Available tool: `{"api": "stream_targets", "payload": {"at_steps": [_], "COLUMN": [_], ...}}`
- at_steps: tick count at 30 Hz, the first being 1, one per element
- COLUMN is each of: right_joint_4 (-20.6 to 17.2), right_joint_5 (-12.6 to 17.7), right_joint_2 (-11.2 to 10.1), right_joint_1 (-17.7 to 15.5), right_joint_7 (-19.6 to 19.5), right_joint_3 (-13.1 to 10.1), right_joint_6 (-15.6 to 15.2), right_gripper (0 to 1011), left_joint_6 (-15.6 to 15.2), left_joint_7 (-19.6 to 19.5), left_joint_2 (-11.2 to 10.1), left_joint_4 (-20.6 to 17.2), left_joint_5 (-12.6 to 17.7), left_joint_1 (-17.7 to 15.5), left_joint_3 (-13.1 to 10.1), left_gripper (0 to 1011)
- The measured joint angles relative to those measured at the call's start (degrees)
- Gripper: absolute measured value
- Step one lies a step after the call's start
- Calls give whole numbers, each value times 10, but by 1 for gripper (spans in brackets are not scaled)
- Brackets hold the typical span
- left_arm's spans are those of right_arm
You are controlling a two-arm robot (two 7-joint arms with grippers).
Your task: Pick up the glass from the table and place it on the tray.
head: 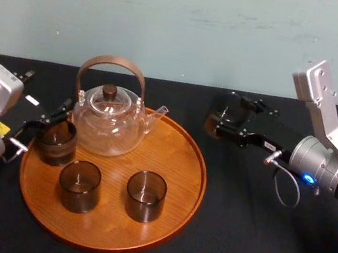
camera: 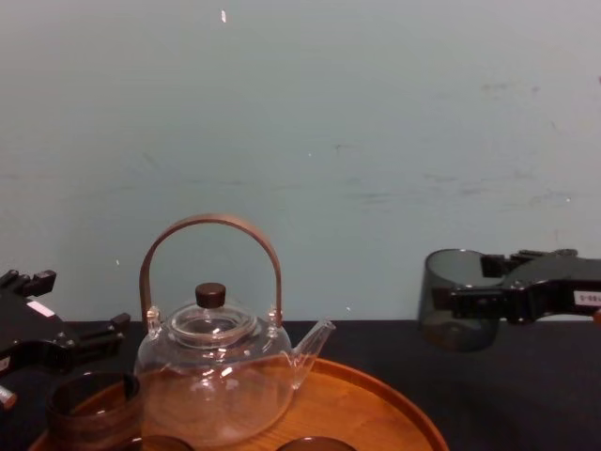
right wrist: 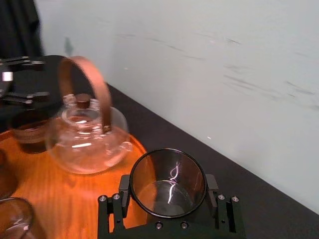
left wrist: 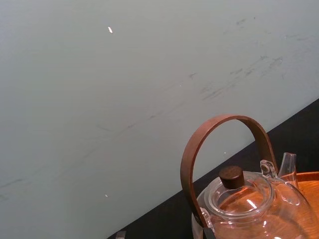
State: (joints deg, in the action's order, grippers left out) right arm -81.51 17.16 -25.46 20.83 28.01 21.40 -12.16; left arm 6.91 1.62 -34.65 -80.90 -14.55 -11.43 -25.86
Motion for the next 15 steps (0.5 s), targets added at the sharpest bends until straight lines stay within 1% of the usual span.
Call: {"api": "stream_targets", "payload": {"at_steps": [3,7,15], "right_joint_4": [-7,-12,-14], "right_joint_5": [1,7,19], "right_joint_2": [-6,-10,-8], "right_joint_1": [2,7,12], "right_joint_7": [13,39,69], "right_joint_3": [12,32,65], "right_joint_6": [5,18,34], "right_gripper": [900,900,900], "left_joint_6": [0,0,0], "left_joint_7": [0,0,0], "left_joint_2": [0,0,0], "left_joint_4": [0,0,0], "left_joint_5": [0,0,0], "left_joint_1": [0,0,0], "left_joint_3": [0,0,0], "left_gripper": [1001,1002,1001]}}
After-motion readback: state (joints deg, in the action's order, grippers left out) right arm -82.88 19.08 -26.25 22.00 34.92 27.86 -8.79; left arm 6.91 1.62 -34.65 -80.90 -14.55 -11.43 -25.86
